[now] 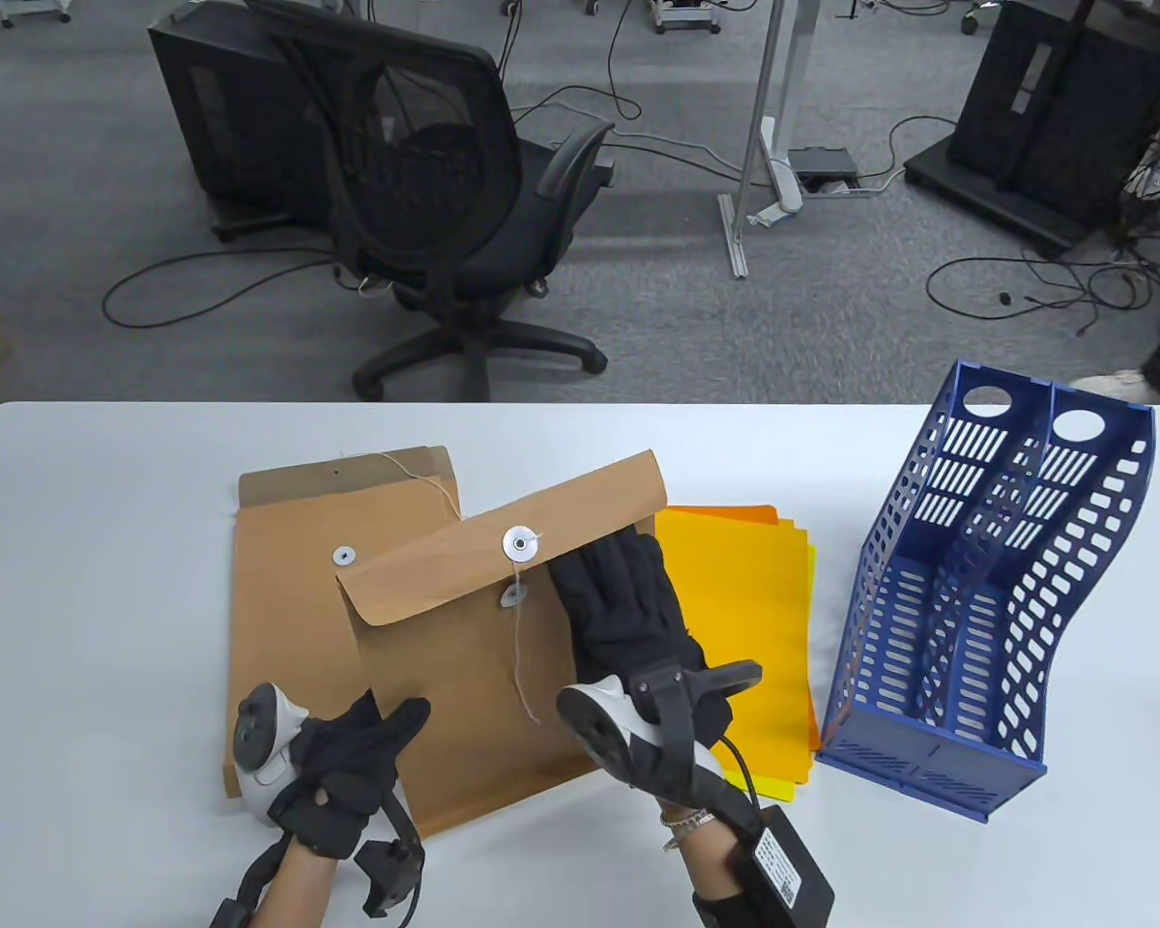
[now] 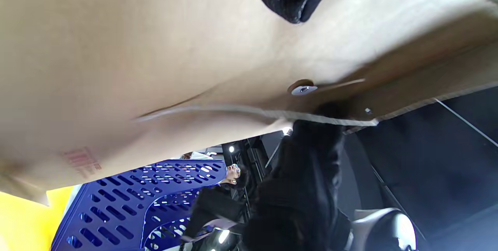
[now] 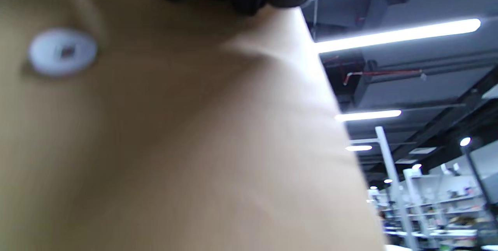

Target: Pull cardstock from document pouches and stack

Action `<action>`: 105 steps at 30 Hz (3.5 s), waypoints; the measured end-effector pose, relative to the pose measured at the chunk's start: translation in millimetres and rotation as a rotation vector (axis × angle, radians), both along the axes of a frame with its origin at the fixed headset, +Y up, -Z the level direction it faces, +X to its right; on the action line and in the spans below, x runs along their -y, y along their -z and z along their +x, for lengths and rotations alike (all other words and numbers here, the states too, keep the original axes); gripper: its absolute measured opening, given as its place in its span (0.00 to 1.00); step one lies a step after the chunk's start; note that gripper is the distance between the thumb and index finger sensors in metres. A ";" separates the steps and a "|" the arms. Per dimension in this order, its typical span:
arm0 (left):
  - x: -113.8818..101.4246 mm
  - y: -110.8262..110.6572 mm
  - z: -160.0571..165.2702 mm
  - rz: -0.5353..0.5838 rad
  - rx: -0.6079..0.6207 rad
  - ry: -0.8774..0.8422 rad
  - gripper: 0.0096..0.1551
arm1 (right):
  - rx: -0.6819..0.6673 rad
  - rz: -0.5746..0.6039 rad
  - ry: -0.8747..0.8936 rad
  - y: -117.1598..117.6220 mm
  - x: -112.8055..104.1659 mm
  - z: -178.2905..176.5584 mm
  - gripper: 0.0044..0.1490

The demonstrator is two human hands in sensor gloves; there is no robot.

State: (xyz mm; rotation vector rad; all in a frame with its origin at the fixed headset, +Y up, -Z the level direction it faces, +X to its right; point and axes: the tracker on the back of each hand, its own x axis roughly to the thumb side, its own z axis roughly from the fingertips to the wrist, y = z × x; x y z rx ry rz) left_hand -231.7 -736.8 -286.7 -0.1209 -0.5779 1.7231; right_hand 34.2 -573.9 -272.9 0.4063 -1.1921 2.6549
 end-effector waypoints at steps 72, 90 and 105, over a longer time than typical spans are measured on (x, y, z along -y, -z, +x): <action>2.3 24.8 -36.4 0.024 -0.116 0.111 0.26 | 0.153 0.123 -0.020 -15.9 -180.4 26.8 0.25; 2.8 25.5 -84.4 -0.081 -0.170 -0.136 0.27 | 0.377 0.113 0.000 -0.3 -40.6 106.6 0.27; 12.6 27.4 -90.9 -0.156 -0.185 -0.102 0.28 | 0.283 -0.406 -0.624 17.7 158.2 54.5 0.29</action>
